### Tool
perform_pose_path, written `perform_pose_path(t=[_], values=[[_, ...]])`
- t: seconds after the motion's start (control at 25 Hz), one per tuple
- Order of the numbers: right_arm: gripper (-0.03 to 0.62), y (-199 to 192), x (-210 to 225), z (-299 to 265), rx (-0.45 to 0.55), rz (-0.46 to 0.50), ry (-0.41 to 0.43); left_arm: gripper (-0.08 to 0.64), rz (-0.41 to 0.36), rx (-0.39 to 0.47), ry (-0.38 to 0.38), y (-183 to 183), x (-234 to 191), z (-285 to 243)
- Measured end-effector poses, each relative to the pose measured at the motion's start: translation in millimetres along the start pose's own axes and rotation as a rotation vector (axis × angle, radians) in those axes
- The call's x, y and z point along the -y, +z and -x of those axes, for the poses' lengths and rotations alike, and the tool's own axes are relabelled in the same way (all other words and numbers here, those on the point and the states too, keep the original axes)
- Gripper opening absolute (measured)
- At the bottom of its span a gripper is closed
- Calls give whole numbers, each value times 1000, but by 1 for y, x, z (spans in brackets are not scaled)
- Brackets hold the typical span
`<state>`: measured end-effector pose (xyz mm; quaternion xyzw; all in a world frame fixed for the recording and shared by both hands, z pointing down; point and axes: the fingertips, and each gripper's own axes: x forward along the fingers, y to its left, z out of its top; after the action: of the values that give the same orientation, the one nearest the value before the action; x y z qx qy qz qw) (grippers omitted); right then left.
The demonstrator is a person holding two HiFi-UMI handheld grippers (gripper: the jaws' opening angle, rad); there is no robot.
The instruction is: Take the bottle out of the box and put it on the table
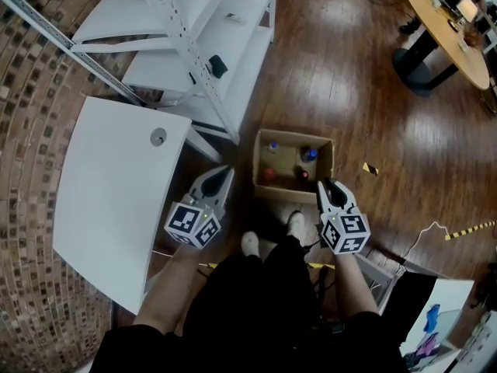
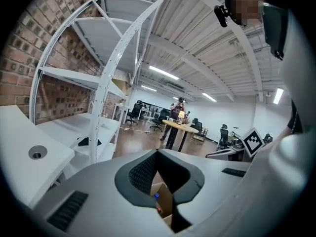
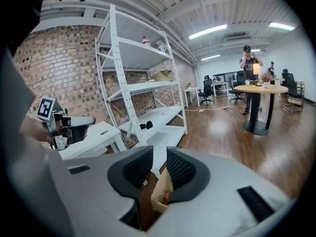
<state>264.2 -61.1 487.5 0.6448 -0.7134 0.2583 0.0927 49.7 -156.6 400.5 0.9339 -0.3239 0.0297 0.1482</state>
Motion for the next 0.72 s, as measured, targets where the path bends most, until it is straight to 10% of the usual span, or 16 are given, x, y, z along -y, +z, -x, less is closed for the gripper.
perform_pose_path(t=[0.72], values=[[71, -62, 35, -124, -259, 177, 210, 0, 61, -88, 126, -90, -38, -84]])
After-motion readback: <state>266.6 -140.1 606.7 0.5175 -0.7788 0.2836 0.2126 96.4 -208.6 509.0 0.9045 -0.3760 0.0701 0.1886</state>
